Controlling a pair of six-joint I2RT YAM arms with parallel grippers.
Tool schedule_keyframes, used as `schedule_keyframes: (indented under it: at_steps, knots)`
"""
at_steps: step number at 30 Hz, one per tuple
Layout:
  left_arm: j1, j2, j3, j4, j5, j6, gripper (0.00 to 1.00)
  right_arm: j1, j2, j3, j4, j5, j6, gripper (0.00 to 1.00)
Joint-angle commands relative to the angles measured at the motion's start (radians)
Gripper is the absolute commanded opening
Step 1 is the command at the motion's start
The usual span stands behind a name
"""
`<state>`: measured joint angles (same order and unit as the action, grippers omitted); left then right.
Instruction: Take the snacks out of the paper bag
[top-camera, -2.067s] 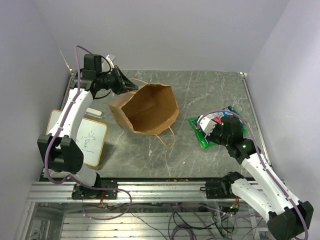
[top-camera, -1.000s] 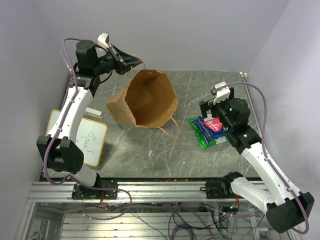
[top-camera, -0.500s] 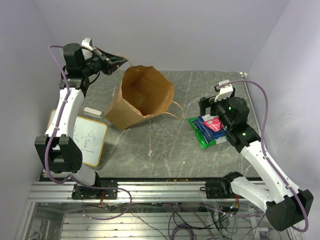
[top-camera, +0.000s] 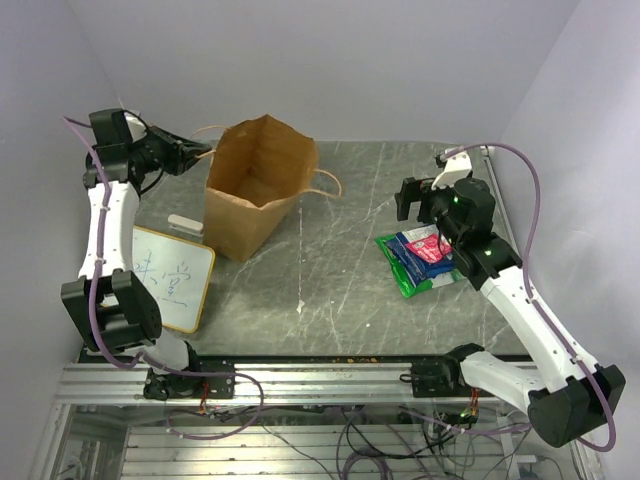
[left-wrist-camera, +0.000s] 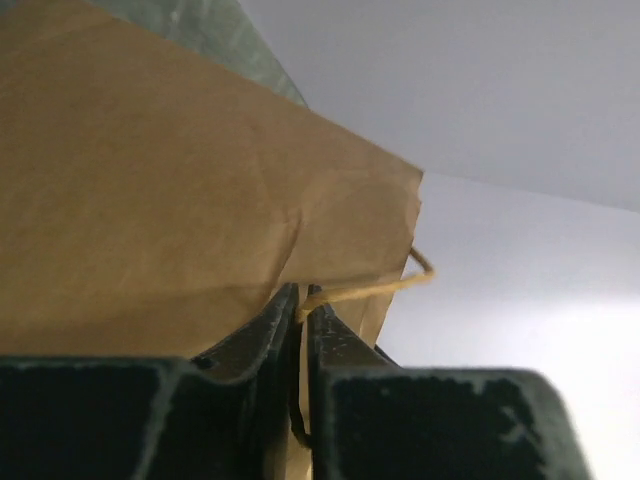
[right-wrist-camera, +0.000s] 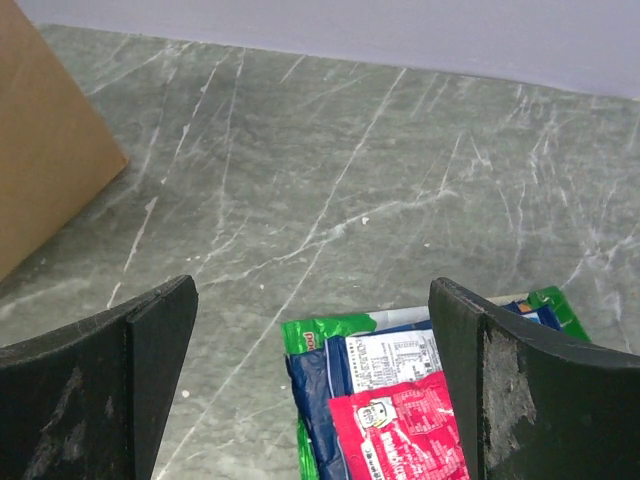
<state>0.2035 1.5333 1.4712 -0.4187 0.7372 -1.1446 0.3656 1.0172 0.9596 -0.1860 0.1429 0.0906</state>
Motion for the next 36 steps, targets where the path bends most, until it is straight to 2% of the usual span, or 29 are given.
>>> schedule_keyframes:
  at_steps: [1, 4, 7, 8, 10, 11, 20, 26, 29, 33, 36]
  knots:
    - [0.055, -0.04, 0.058, -0.185, -0.069, 0.093, 0.25, -0.007, 0.002, 0.035, -0.049, 0.011, 0.085, 1.0]
    - [0.081, -0.044, 0.091, -0.25, -0.099, 0.108, 0.53, -0.006, 0.004, 0.071, -0.084, 0.01, 0.103, 1.0]
    - [0.12, -0.047, 0.151, -0.349, -0.166, 0.151, 0.64, -0.007, 0.011, 0.092, -0.134, 0.014, 0.104, 1.0]
    - [0.127, -0.05, 0.162, -0.376, -0.184, 0.157, 0.7, -0.007, 0.014, 0.099, -0.152, 0.018, 0.101, 1.0]
    - [0.134, -0.059, 0.171, -0.411, -0.209, 0.157, 0.95, -0.007, 0.02, 0.111, -0.179, 0.023, 0.098, 1.0]
    - [0.135, -0.066, 0.167, -0.412, -0.213, 0.153, 1.0, -0.007, 0.022, 0.117, -0.188, 0.029, 0.097, 1.0]
    - [0.14, -0.106, 0.212, -0.493, -0.278, 0.201, 0.99, -0.007, 0.046, 0.162, -0.25, 0.033, 0.071, 1.0]
    - [0.161, -0.055, 0.433, -0.754, -0.475, 0.337, 0.99, -0.006, 0.087, 0.22, -0.264, 0.036, 0.085, 1.0]
    - [0.162, -0.038, 0.548, -0.826, -0.517, 0.408, 0.99, -0.006, 0.121, 0.259, -0.29, 0.042, 0.146, 1.0]
    - [0.145, -0.089, 0.623, -0.768, -0.452, 0.527, 1.0, -0.007, 0.188, 0.361, -0.38, 0.002, 0.187, 1.0]
    - [0.033, -0.147, 0.602, -0.695, -0.49, 0.551, 1.0, -0.007, 0.2, 0.465, -0.456, -0.021, 0.208, 1.0]
